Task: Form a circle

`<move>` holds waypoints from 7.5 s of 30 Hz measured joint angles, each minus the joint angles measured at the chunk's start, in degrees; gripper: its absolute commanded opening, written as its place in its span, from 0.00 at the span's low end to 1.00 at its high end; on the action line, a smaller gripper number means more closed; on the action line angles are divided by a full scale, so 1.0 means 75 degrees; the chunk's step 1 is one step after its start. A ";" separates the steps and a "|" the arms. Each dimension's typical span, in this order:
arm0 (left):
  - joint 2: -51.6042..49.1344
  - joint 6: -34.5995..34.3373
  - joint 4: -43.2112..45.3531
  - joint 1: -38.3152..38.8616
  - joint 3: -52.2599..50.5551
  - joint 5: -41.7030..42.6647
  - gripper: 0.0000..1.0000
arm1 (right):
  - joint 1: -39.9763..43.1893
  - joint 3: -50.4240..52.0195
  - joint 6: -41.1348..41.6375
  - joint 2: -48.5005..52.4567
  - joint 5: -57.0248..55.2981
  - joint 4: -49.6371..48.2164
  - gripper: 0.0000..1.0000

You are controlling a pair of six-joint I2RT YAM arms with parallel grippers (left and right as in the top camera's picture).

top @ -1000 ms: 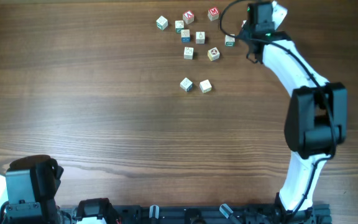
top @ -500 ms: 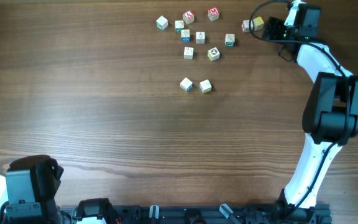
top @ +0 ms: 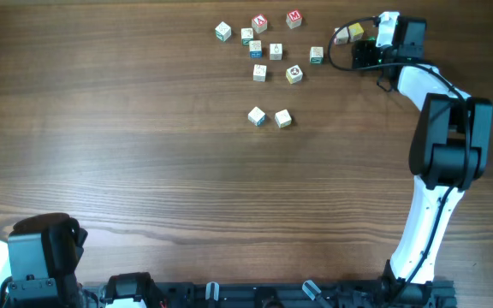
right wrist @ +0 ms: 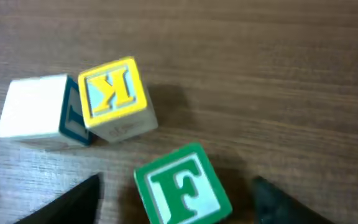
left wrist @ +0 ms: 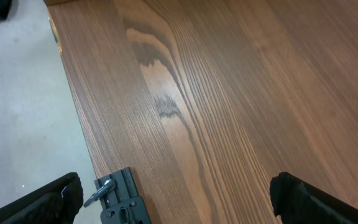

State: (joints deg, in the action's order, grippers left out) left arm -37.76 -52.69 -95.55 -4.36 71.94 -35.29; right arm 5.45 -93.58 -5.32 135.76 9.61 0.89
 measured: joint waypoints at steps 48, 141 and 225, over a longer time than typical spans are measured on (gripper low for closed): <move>0.0000 0.0000 -0.0003 0.0000 0.0000 0.0003 1.00 | -0.4453 -0.0023 0.1711 -0.3305 0.0839 0.6114 0.19; 0.0000 0.0000 -0.0003 0.0000 0.0000 0.0003 1.00 | -0.3926 0.1842 0.6149 -0.4374 -0.3701 0.4663 0.04; 0.0000 0.0000 -0.0003 0.0000 0.0000 0.0003 1.00 | -0.3334 0.1845 0.5703 -0.2428 -0.0227 0.4130 0.04</move>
State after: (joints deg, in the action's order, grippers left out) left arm -37.76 -52.69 -95.57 -4.36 71.94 -35.27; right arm -19.55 -79.75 37.45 117.56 7.90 31.86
